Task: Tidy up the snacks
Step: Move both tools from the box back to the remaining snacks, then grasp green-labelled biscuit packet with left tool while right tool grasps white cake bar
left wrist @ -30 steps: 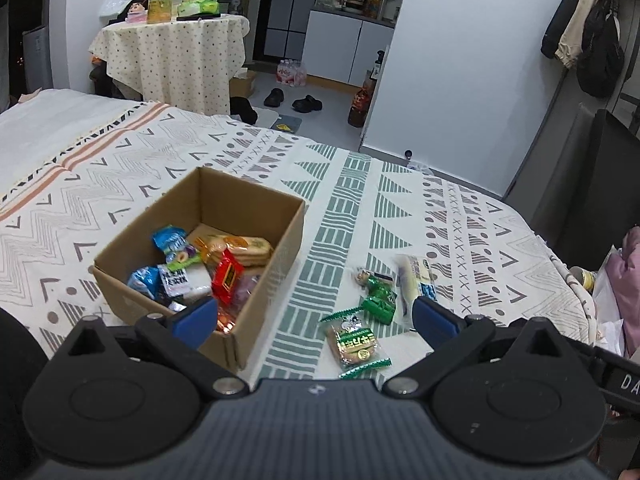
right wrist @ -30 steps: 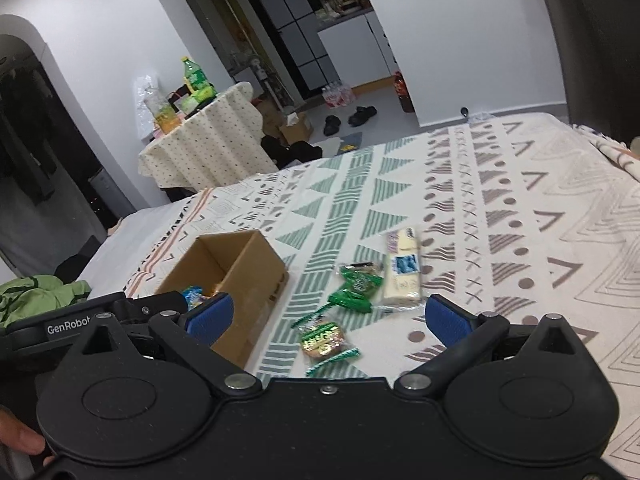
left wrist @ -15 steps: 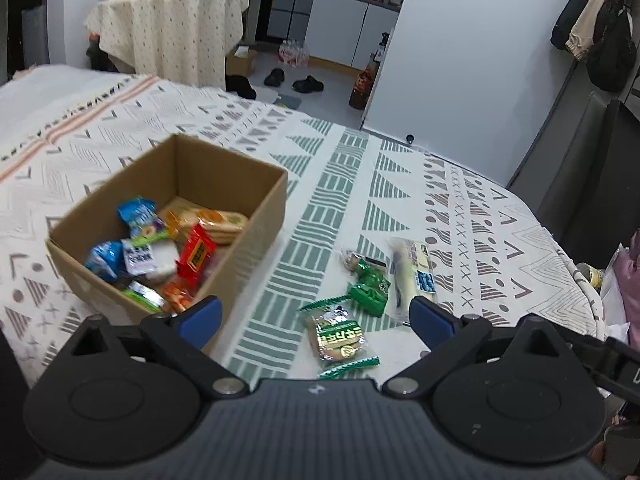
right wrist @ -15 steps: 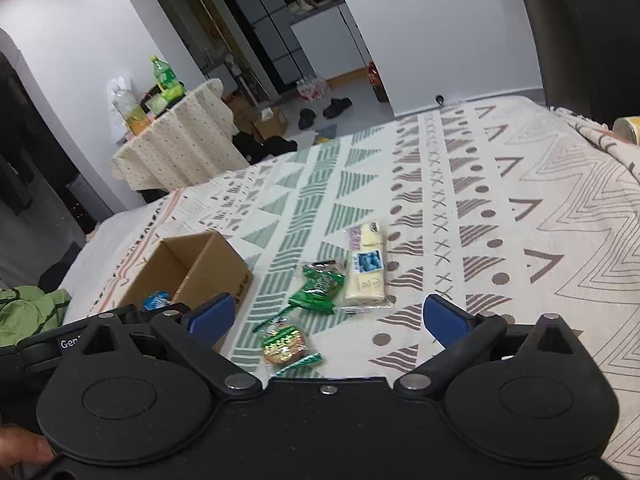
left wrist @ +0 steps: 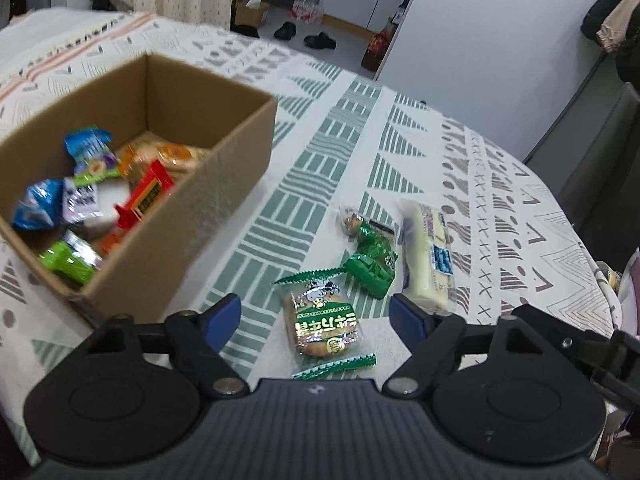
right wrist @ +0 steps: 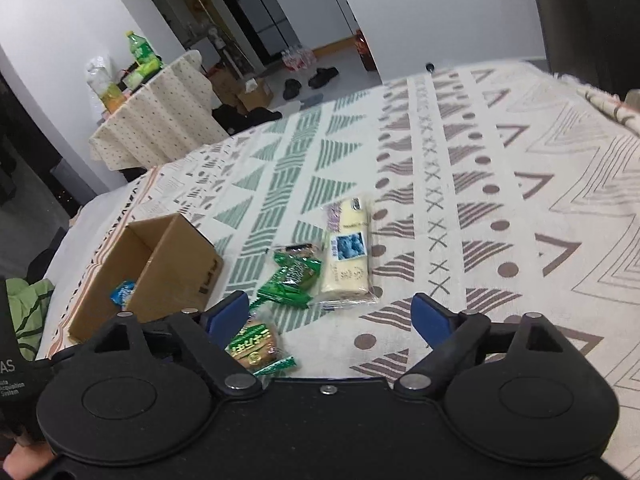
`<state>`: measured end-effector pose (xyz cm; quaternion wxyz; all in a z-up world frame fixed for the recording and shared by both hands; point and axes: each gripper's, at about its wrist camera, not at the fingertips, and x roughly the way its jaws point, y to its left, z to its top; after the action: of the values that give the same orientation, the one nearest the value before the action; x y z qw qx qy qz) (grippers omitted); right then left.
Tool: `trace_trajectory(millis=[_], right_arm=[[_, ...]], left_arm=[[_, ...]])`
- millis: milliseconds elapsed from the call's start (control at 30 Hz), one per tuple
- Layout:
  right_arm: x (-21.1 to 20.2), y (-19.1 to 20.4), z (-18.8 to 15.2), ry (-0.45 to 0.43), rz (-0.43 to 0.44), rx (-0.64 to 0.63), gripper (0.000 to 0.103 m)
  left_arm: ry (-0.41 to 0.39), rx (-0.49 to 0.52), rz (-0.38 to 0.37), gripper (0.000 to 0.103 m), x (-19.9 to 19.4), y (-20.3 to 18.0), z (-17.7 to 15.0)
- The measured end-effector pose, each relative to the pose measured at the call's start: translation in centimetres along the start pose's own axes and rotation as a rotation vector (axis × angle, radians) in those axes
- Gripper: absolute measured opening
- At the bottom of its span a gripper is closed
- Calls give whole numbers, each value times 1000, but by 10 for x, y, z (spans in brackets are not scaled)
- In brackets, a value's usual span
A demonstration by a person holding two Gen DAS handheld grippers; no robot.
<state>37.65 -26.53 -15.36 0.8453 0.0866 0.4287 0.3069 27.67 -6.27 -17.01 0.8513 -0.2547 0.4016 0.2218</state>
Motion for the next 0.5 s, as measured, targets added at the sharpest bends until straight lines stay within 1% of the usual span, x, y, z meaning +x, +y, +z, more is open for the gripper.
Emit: trace_trajectory(millis=[100,267,333,433,500], right_arm=[[13,-5,1,20,-7,16,84],[28,-12,2,39,-18,41,81],[34,-15,3,43,-22,52,80],[43,-17,4,48,-26,50,79],[49,-17,5,50,-24,55,78]], left_arm=[[32,-22,-2,71,16,0,0],[73,-43,16,71,41,-2,1],[84,-33,49,71,51,-3,2],[79,-21,83,66,57,-5,3],[77,7,101,51,58,-9,3]])
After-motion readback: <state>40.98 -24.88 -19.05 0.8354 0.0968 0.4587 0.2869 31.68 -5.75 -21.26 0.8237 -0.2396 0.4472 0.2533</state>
